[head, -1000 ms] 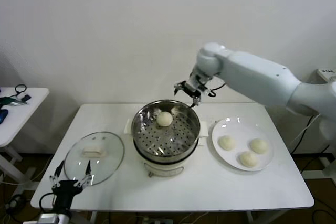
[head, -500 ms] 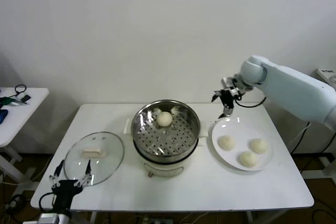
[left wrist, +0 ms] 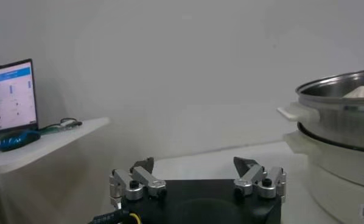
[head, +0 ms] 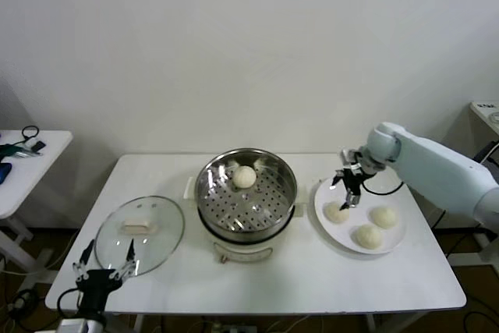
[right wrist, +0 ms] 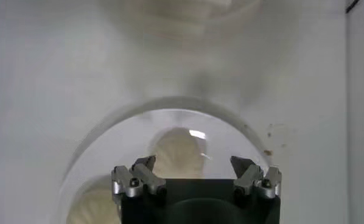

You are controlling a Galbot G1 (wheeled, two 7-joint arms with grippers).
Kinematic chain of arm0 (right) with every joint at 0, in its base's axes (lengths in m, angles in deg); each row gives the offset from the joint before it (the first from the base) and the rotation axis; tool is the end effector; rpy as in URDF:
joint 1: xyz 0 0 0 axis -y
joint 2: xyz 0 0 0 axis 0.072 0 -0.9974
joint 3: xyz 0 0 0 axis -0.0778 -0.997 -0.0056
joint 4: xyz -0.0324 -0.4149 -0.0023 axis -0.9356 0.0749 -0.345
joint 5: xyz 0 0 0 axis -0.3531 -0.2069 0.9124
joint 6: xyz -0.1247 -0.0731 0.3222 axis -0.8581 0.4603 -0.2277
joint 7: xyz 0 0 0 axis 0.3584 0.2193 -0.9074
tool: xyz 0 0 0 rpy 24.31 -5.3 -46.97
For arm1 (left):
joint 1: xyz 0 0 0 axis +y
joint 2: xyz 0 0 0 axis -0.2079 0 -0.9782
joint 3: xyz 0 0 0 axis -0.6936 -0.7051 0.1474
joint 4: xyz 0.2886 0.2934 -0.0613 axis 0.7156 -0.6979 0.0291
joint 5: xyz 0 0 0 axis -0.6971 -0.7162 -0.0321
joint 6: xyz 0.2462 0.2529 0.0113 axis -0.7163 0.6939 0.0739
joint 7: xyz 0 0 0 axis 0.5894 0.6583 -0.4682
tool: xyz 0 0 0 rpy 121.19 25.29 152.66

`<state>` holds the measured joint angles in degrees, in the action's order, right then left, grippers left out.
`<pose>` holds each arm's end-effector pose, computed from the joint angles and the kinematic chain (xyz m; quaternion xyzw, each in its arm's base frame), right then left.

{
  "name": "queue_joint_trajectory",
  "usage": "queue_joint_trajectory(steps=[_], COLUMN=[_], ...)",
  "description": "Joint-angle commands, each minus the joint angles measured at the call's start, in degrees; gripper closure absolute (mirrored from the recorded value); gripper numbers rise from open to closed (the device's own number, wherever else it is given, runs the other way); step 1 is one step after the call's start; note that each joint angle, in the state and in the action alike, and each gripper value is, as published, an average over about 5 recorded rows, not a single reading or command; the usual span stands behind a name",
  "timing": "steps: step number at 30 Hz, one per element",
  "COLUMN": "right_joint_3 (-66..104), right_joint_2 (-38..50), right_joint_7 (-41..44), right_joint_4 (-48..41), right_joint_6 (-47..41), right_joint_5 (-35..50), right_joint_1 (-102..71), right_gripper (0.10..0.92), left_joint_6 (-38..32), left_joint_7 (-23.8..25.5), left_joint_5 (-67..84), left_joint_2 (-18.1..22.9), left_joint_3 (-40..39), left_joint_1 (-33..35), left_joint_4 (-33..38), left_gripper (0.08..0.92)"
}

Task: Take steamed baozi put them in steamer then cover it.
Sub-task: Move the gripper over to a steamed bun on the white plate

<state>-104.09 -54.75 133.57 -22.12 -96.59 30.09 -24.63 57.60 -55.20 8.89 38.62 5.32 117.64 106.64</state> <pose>0.6228 -0.1751 -0.2222 0.5324 -0.5500 0.4958 0.4102 0.0770 0.1115 -0.3825 0.0744 -0.9896 -0.0945 0.0786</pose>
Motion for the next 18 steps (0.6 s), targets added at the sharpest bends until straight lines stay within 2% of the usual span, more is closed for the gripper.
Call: queue_joint_trajectory(steps=[1,18], right_joint_3=[1.5,3.5], right_joint_2=[-1.6,-4.9], right_joint_7=[0.1,-0.3], right_joint_4=[-4.2,-9.7], right_joint_6=[-0.1,1.3], right_joint_5=[-2.3,-5.2], right_joint_1=[-3.9,-5.1], right_gripper=[0.203,0.203], left_joint_6=[0.0,-0.4], left_joint_7=[0.0,0.0], left_joint_5=[-0.1,-0.2], left_joint_2=[0.0,0.1], left_joint_3=[0.1,0.1], left_joint_1=[0.1,0.4], left_joint_4=[-0.1,-0.6], left_gripper=[0.177,0.177])
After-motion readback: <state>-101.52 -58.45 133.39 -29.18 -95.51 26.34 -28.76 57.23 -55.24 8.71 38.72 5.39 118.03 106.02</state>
